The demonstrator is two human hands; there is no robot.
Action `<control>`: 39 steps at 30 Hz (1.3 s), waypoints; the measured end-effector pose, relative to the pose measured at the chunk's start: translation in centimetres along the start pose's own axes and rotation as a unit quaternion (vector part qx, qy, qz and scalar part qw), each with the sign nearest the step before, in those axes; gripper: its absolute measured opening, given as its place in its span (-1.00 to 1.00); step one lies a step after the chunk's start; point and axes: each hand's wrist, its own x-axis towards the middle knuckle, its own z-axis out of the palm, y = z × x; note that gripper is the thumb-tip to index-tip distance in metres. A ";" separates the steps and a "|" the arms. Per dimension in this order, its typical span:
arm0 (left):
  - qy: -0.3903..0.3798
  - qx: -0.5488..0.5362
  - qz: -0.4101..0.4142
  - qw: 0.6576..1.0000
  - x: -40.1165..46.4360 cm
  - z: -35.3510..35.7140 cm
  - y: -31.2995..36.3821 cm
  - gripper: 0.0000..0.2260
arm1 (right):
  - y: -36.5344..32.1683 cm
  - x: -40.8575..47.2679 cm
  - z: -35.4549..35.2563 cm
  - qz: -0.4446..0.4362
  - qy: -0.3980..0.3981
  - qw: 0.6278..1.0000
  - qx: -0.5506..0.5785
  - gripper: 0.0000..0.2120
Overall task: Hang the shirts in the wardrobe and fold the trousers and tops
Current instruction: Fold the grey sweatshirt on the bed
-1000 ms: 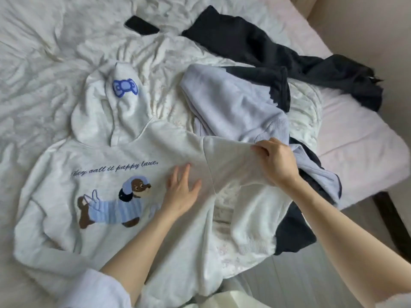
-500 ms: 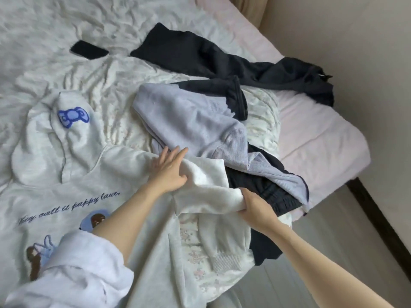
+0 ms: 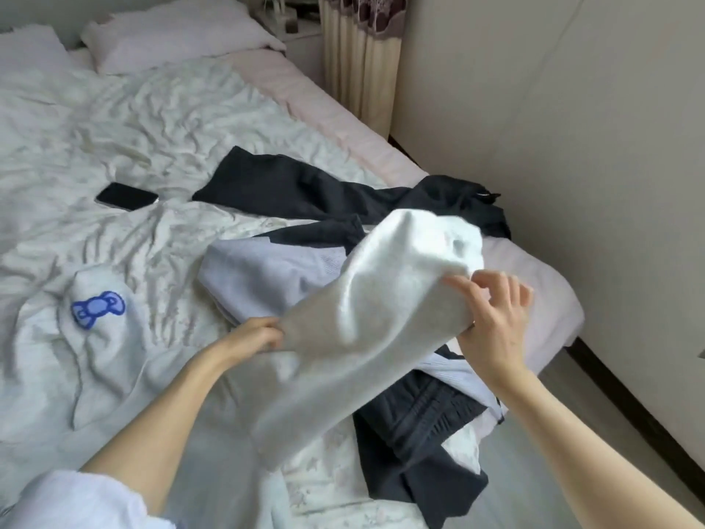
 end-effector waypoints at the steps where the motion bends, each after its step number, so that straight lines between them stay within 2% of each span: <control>1: -0.005 0.008 -0.007 1.000 0.2 0.6 0.2 -0.82 | 0.9 -1.2 0.7 0.102 -0.048 0.994 -0.011 -0.50; 2: -0.009 0.017 -0.010 1.000 0.5 1.5 0.4 -0.82 | 1.8 -2.4 1.5 0.212 -0.115 0.970 -0.015 -0.47; 3: -0.011 0.025 -0.013 1.000 0.9 2.4 0.5 -0.80 | 2.5 -3.6 2.4 0.324 -0.182 0.928 0.010 -0.46; 4: -0.014 0.028 -0.017 0.999 1.4 3.5 0.4 -0.76 | 3.1 -4.7 3.3 0.450 -0.224 0.861 0.074 -0.46; 6: -0.024 0.052 -0.018 0.998 2.8 5.4 -0.1 -0.57 | 3.7 -6.1 4.8 0.675 -0.203 0.662 0.255 -0.52; 7: -0.025 0.089 -0.015 0.996 3.8 6.4 -0.2 -0.49 | 4.4 -6.8 5.5 0.735 -0.171 0.576 0.314 -0.61; 8: -0.008 0.136 0.002 0.991 4.2 6.8 -0.3 -0.48 | 4.7 -7.1 5.9 0.763 -0.139 0.527 0.349 -0.74; 10: 0.029 0.214 0.038 0.976 5.3 7.8 0.0 -0.55 | 5.9 -7.7 6.7 0.788 -0.110 0.473 0.378 -0.95; 12: 0.037 0.267 0.048 0.962 6.0 8.3 0.8 -0.59 | 6.9 -7.4 7.3 0.800 -0.111 0.436 0.397 -0.85; 14: 0.033 0.301 0.048 0.952 6.9 9.0 1.8 -0.75 | 8.0 -6.7 8.0 0.815 -0.137 0.413 0.382 -0.68; 15: 0.037 0.291 0.052 0.955 7.2 9.2 2.5 -0.77 | 8.2 -6.2 8.3 0.824 -0.144 0.399 0.375 -0.65; 17: 0.036 0.200 0.055 0.977 7.6 9.7 3.9 -0.74 | 8.1 -4.8 8.5 0.834 -0.117 0.379 0.383 -0.73; 18: 0.035 0.143 0.057 0.987 7.7 9.7 4.6 -0.75 | 7.9 -4.0 8.5 0.831 -0.079 0.391 0.387 -0.78; 19: 0.041 0.100 0.064 0.992 7.7 9.6 5.2 -0.75 | 7.5 -3.2 8.4 0.820 -0.036 0.429 0.378 -0.85; 21: 0.078 0.044 0.085 0.992 7.6 9.1 6.1 -0.82 | 6.1 -1.5 7.9 0.768 0.006 0.530 0.359 -0.97; 22: 0.103 0.005 0.086 0.991 7.3 8.3 6.4 -0.88 | 4.8 -0.5 7.6 0.721 0.005 0.590 0.363 -0.89; 24: 0.137 -0.085 0.064 0.985 6.3 6.7 6.7 -0.88 | 1.7 1.2 7.1 0.600 -0.017 0.704 0.378 -0.71; 25: 0.140 -0.133 0.044 0.980 5.5 5.6 6.6 -0.86 | -0.4 2.1 6.8 0.536 -0.033 0.748 0.390 -0.66; 27: 0.131 -0.224 -0.001 0.966 3.3 2.3 5.3 -0.84 | -5.1 3.5 6.7 0.412 -0.067 0.806 0.420 -0.65; 29: 0.137 -0.292 -0.029 0.946 0.5 -1.0 3.0 -0.80 | -9.7 3.9 6.5 0.320 -0.106 0.833 0.439 -0.73; 32: 0.260 -0.265 -0.063 0.926 -4.9 -6.4 -3.1 -0.86 | -17.4 2.5 6.6 0.203 -0.151 0.858 0.446 -0.85; 33: 0.302 -0.258 -0.077 0.914 -7.4 -8.5 -6.1 -0.85 | -20.7 1.6 6.7 0.167 -0.163 0.862 0.450 -0.84; 35: 0.327 -0.272 -0.103 0.899 -10.9 -11.1 -10.9 -0.82 | -25.3 0.0 6.8 0.115 -0.191 0.859 0.461 -0.74; 37: 0.318 -0.344 -0.127 0.874 -14.8 -13.2 -16.3 -0.76 | -30.4 -2.4 7.0 0.051 -0.221 0.853 0.471 -0.69; 39: 0.318 -0.437 -0.148 0.828 -18.1 -14.4 -21.3 -0.68 | -35.0 -5.5 7.8 -0.035 -0.255 0.851 0.457 -0.60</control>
